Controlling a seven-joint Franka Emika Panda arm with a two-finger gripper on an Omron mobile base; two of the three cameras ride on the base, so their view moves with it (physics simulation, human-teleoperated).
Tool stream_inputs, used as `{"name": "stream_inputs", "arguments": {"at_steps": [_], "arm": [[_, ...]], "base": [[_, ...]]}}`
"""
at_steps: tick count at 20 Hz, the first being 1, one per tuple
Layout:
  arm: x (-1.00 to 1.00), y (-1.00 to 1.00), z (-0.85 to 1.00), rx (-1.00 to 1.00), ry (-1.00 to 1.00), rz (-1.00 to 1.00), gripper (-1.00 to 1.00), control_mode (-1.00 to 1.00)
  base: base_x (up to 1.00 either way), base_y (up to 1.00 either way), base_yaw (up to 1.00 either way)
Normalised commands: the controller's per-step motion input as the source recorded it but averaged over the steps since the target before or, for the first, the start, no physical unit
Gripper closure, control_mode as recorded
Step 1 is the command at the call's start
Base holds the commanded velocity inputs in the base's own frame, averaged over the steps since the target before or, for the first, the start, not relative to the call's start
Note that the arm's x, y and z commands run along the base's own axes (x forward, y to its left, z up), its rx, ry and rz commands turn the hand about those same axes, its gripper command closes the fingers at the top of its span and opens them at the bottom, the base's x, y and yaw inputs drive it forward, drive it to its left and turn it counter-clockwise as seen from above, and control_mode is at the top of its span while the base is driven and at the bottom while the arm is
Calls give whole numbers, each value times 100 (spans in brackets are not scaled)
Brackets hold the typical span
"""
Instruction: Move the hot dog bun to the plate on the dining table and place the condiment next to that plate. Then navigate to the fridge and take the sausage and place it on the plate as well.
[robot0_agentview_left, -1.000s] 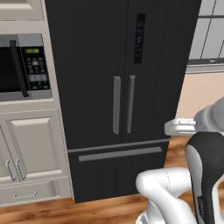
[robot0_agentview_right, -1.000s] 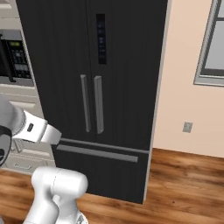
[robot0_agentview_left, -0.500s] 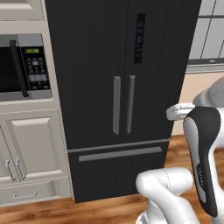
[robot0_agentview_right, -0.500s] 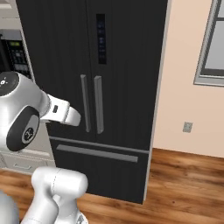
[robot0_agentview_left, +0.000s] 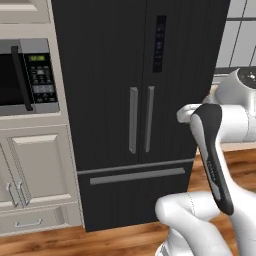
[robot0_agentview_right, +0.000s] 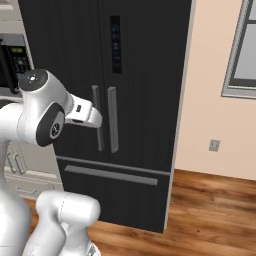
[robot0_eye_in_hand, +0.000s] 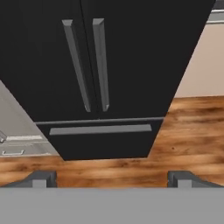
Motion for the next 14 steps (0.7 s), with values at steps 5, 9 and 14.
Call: {"name": "stream_inputs", "arguments": {"at_steps": [5, 9, 14], "arm": [[75, 16, -27, 0, 0, 0, -100, -100], [66, 14, -28, 0, 0, 0, -100, -100], [68, 12, -31, 0, 0, 0, -100, -100]], "base": [[0, 0, 0], [0, 0, 0], [0, 0, 0]]}}
